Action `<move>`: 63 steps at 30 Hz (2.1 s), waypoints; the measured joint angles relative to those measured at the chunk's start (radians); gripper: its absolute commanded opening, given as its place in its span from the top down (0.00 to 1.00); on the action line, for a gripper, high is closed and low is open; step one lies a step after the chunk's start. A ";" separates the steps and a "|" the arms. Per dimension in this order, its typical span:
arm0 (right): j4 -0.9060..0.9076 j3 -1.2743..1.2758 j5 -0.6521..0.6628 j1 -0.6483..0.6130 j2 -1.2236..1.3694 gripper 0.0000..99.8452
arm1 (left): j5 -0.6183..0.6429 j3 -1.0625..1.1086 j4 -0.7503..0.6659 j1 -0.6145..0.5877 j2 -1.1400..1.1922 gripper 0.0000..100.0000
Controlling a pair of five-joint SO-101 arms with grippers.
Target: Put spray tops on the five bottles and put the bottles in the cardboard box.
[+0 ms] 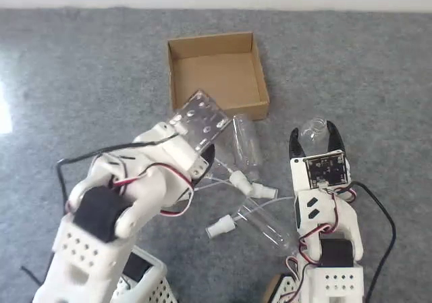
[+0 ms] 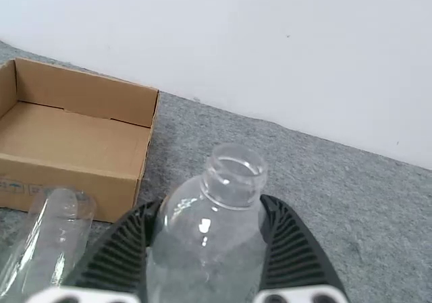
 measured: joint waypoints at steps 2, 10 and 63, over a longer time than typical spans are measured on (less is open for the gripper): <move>0.000 0.000 0.000 0.000 0.000 0.99 | 0.006 0.000 -0.037 -0.017 -0.020 0.99; 0.000 0.000 0.000 0.000 0.000 0.99 | 0.097 0.000 -0.189 -0.037 -0.041 0.99; 0.000 -0.175 -0.098 -0.512 -0.002 0.99 | 0.431 0.305 -0.516 -0.279 -0.661 0.99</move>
